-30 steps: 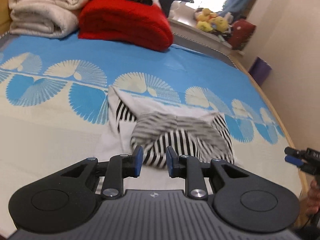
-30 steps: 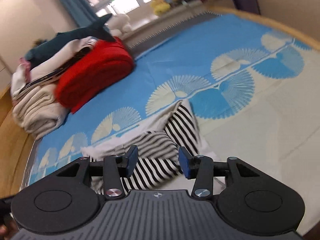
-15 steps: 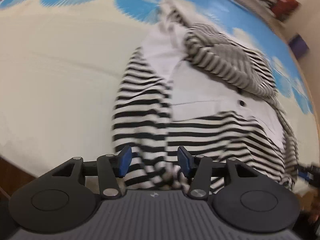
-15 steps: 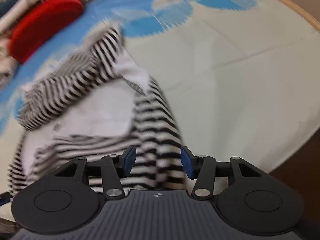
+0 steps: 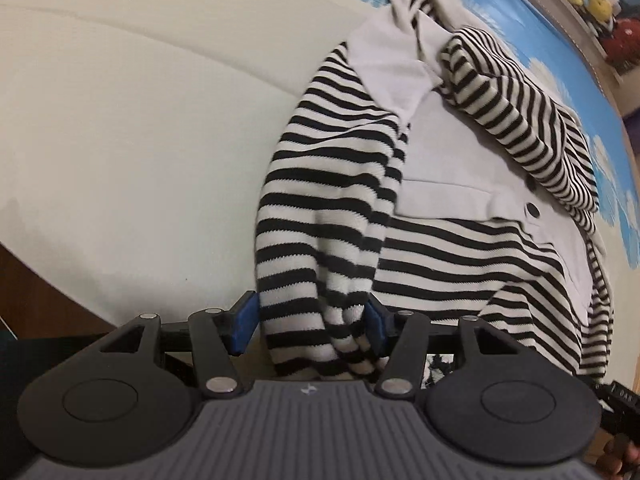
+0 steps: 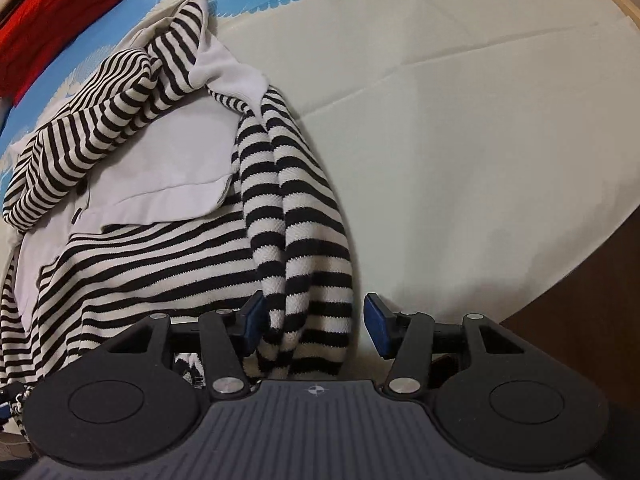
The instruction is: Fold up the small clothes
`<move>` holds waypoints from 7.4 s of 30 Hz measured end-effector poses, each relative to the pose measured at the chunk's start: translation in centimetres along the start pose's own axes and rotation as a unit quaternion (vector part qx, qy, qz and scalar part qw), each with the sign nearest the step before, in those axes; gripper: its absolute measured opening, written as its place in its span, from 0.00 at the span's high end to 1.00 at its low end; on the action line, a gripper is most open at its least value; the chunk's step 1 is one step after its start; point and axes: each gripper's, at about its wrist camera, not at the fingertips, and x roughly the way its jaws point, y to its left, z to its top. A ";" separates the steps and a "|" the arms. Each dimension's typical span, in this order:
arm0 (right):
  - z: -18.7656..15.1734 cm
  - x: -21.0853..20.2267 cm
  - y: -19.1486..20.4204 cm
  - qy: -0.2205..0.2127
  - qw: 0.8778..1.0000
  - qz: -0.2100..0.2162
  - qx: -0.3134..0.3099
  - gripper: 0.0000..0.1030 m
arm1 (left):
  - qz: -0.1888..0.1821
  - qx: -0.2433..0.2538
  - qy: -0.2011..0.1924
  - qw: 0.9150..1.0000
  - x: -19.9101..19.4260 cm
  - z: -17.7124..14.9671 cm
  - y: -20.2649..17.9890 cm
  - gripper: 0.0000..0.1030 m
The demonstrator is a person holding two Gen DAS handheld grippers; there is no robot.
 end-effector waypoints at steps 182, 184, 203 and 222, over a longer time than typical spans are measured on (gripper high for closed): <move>7.0 -0.4 1.4 0.018 0.975 0.073 -0.207 0.90 | -0.023 0.270 0.013 0.963 -1.9 7.3 1.9 1.00; 7.8 -2.1 0.4 -0.015 0.980 0.104 -0.169 0.91 | -0.024 0.253 -0.012 0.967 -3.4 7.8 2.8 1.00; 8.8 -2.7 1.6 -0.116 0.975 0.053 -0.182 0.70 | 0.019 0.244 -0.106 0.964 -3.9 10.5 -0.9 0.61; 13.8 4.5 10.2 -0.153 0.964 0.055 -0.210 0.94 | 0.034 0.259 -0.157 0.952 3.6 14.9 -7.7 0.97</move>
